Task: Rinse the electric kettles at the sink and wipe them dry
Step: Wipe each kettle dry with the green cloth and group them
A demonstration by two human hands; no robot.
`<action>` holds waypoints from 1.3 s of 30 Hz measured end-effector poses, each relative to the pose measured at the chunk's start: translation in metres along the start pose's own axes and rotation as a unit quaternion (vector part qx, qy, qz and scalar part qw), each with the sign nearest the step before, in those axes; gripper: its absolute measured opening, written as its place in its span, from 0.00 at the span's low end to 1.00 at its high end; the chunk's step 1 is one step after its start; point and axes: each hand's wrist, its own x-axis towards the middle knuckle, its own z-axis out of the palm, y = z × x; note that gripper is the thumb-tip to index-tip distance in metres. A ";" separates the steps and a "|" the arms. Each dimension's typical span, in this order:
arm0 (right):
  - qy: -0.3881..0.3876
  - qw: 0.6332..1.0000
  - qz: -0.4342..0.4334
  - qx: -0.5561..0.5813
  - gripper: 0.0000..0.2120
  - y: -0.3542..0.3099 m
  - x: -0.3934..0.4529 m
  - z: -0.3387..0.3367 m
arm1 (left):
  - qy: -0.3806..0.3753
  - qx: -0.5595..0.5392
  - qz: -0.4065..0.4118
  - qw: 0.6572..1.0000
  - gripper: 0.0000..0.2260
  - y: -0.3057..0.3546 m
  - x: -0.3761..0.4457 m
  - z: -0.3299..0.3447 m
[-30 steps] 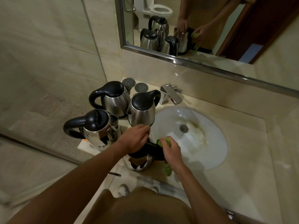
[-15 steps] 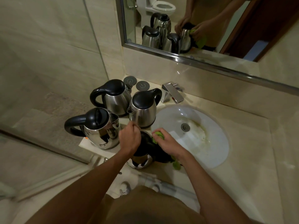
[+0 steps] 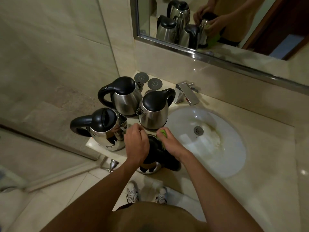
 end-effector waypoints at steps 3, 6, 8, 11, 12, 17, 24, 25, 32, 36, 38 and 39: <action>-0.016 1.000 -0.013 0.001 0.10 0.010 -0.010 -0.006 | 0.020 0.021 0.000 1.000 0.10 -0.001 0.000 0.000; -0.020 0.999 -0.024 -0.006 0.08 0.006 -0.007 -0.004 | 0.024 -0.008 0.000 1.000 0.08 -0.002 0.000 0.001; -0.023 0.999 -0.031 -0.013 0.08 -0.003 0.002 -0.001 | 0.028 -0.017 -0.003 0.999 0.08 -0.002 0.000 0.002; -0.044 0.997 -0.025 -0.057 0.09 -0.020 0.017 0.005 | 0.031 -0.018 -0.003 0.999 0.06 -0.001 0.001 0.002; -0.054 0.995 -0.022 -0.083 0.10 -0.026 0.022 0.006 | 0.032 -0.019 -0.003 0.999 0.06 -0.001 0.001 0.002; -0.124 0.980 0.025 -0.156 0.13 -0.047 0.034 0.002 | 0.037 -0.021 -0.006 0.999 0.06 -0.002 0.001 0.002; -0.040 0.997 0.006 -0.064 0.10 -0.027 -0.001 -0.007 | 0.030 0.013 0.000 0.999 0.07 0.004 0.000 0.000; -0.011 0.999 -0.006 -0.047 0.09 -0.022 -0.010 -0.009 | 0.031 0.014 0.000 0.999 0.07 0.005 -0.001 -0.001; 0.253 0.962 -0.083 -0.055 0.04 0.020 -0.047 0.025 | 0.031 0.006 -0.013 0.999 0.07 0.005 0.000 -0.001; 0.298 0.946 -0.089 -0.096 0.04 0.018 -0.034 0.028 | -0.004 0.050 0.008 0.999 0.07 0.002 0.004 -0.002; 0.295 0.944 -0.104 -0.107 0.04 0.014 -0.027 0.024 | -0.028 0.099 0.042 0.994 0.06 0.001 0.010 -0.002; 0.298 0.941 -0.109 -0.114 0.03 0.012 -0.023 0.022 | -0.039 0.117 0.056 0.991 0.06 0.001 0.013 -0.002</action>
